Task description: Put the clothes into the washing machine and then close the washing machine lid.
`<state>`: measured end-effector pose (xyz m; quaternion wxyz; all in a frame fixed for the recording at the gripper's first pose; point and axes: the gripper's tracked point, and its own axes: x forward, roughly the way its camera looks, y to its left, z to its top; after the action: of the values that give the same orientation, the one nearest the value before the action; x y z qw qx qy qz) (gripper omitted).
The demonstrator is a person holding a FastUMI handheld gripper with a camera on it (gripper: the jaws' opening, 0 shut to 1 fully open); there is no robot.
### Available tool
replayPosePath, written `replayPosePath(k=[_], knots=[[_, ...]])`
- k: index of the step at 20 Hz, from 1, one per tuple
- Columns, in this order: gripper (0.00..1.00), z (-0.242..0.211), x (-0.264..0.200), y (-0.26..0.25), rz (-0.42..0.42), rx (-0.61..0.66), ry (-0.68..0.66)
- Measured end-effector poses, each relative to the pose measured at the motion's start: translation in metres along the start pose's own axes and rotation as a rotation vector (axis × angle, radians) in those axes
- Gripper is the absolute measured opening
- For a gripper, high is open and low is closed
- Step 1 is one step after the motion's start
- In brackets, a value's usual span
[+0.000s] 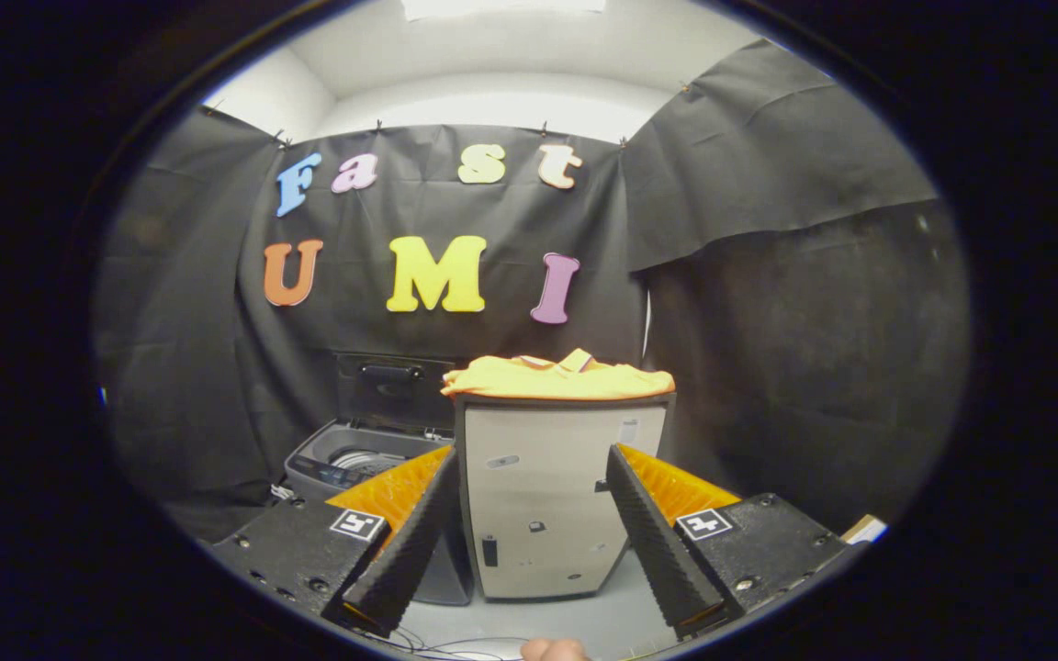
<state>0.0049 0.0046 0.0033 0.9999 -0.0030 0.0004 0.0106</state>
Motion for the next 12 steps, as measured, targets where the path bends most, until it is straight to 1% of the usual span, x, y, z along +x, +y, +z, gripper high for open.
replayPosePath(k=[12], knots=[[1.00, -0.0013, 0.0047, 0.0046, 0.020, -0.009, 0.018]])
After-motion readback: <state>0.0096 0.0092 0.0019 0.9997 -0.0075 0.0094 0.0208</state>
